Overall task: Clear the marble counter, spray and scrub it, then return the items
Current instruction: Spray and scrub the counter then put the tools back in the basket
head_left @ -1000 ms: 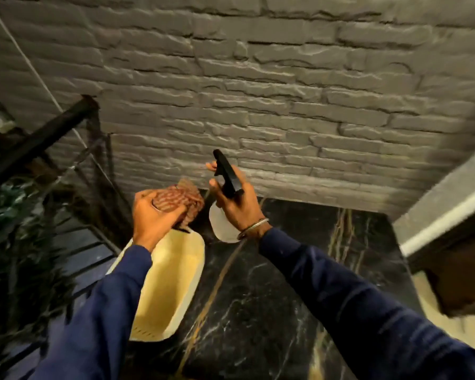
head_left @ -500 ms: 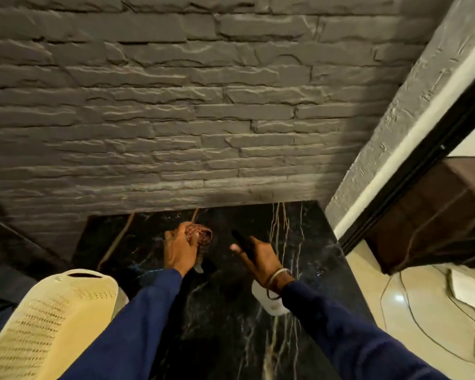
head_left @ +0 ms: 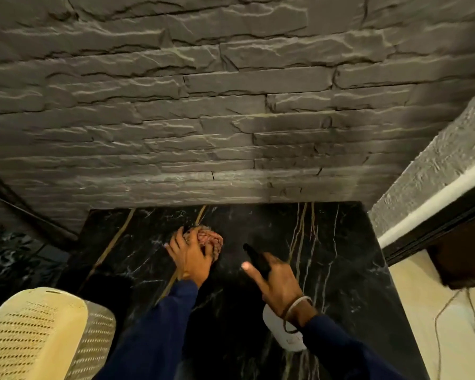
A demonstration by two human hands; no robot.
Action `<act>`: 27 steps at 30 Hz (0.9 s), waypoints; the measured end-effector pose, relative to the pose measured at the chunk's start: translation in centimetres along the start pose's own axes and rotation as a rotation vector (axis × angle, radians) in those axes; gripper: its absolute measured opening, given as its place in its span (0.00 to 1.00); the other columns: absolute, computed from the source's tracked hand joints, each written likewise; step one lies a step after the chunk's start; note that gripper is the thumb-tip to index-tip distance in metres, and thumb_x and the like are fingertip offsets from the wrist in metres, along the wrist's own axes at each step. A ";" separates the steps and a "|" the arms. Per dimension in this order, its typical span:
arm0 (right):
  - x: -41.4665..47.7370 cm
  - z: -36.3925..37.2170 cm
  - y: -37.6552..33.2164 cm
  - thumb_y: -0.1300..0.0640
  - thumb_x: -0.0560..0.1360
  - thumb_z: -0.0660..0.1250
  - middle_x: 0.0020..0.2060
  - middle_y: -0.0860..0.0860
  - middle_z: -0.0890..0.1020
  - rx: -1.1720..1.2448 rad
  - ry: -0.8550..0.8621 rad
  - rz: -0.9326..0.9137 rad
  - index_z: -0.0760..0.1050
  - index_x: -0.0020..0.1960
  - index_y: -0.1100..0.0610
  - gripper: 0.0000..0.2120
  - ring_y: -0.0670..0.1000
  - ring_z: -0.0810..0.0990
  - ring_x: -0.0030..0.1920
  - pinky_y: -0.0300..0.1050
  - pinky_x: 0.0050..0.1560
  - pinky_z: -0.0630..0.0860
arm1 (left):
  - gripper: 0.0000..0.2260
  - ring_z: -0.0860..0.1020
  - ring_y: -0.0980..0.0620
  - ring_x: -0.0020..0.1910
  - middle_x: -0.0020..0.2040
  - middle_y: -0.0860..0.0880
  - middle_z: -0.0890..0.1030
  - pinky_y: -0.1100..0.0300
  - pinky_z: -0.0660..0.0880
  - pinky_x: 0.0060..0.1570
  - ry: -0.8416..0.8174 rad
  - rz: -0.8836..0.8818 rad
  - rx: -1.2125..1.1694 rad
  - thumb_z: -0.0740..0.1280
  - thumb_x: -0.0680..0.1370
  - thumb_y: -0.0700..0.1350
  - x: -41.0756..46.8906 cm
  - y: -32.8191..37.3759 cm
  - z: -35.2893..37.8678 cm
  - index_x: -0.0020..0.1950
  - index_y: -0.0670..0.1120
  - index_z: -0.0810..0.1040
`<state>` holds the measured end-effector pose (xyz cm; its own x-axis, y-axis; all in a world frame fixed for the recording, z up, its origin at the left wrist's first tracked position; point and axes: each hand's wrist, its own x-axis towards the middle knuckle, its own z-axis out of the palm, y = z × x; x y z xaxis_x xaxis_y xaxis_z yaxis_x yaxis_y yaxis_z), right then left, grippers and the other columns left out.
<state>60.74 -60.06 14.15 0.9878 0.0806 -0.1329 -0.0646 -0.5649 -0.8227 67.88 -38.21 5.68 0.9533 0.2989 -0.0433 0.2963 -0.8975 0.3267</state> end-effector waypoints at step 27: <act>-7.2 -14.8 9.1 0.29 0.71 0.53 0.48 0.42 0.81 -0.070 0.323 0.177 0.75 0.63 0.47 0.30 0.37 0.78 0.44 0.25 0.43 0.69 | 0.20 0.68 0.48 0.66 0.68 0.52 0.70 0.48 0.68 0.68 -0.203 0.766 -0.066 0.56 0.77 0.59 -4.2 27.2 11.1 0.67 0.59 0.72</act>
<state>55.10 -77.93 15.79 0.9568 -0.2797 -0.0791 -0.2391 -0.6027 -0.7613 72.57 -67.48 4.24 0.8844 -0.4643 0.0467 -0.4441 -0.8066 0.3900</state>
